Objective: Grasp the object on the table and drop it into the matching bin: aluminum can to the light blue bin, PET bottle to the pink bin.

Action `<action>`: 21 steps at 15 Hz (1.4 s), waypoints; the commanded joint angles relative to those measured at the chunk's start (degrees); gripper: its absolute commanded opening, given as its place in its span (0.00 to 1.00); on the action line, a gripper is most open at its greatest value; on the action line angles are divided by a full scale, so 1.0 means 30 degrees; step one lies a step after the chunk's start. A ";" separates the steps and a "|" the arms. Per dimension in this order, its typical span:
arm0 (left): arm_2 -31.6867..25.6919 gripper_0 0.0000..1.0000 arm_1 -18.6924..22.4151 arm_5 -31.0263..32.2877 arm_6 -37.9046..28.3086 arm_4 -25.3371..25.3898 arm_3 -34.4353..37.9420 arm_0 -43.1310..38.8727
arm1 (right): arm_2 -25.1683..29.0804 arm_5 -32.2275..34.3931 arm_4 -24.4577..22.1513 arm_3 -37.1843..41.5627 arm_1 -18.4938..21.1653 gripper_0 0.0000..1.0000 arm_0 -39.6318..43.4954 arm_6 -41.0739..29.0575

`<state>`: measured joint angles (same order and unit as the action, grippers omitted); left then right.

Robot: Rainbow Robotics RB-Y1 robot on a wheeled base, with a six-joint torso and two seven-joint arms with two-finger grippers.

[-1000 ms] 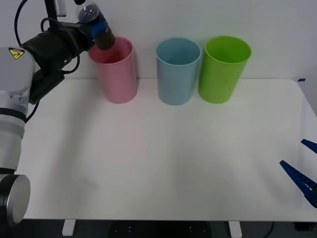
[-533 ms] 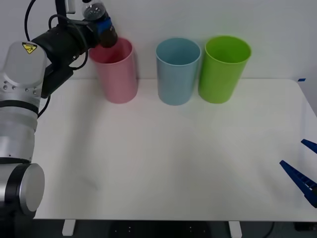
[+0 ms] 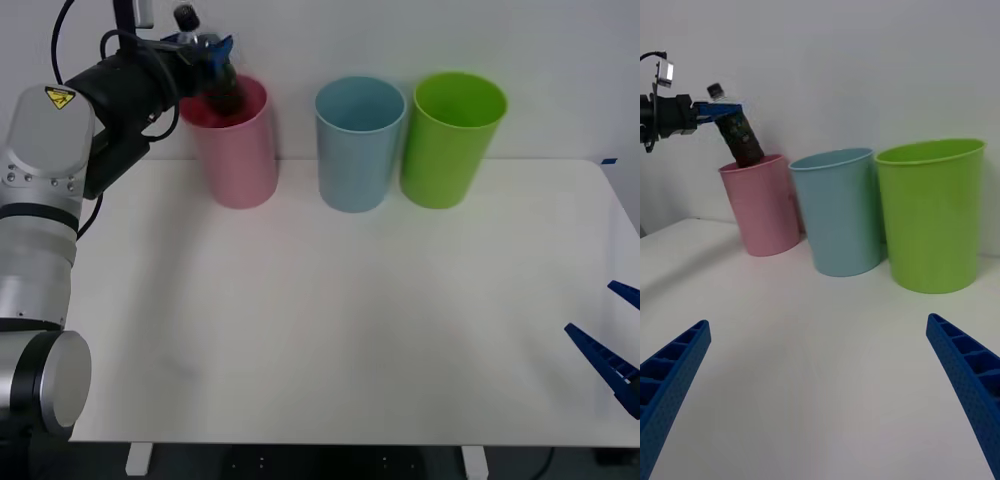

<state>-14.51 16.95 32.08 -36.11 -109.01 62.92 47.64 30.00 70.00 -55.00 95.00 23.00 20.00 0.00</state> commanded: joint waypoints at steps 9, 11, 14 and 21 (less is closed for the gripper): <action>0.0062 1.00 0.0003 0.0236 0.1400 0.5312 0.4220 -0.4453 | 0.0000 0.0000 0.0000 -0.0001 -0.0001 1.00 0.0000 0.0000; -0.0084 1.00 0.0032 0.0324 0.1693 0.6015 0.5422 -0.5625 | 0.0000 0.0000 0.0000 -0.0001 -0.0001 1.00 0.0000 0.0000; -0.0846 1.00 0.0032 0.1261 0.2074 0.6806 0.7355 -0.7559 | 0.0000 0.0000 0.0000 -0.0001 -0.0001 1.00 0.0000 0.0000; -0.3073 1.00 0.0325 0.4191 0.2807 0.8418 0.9787 -1.0811 | 0.0000 0.0000 0.0000 -0.0001 -0.0001 1.00 0.0000 0.0000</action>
<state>-23.51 17.52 44.20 -27.96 -84.87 91.59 16.41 30.00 70.00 -55.00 95.00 23.00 20.00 0.00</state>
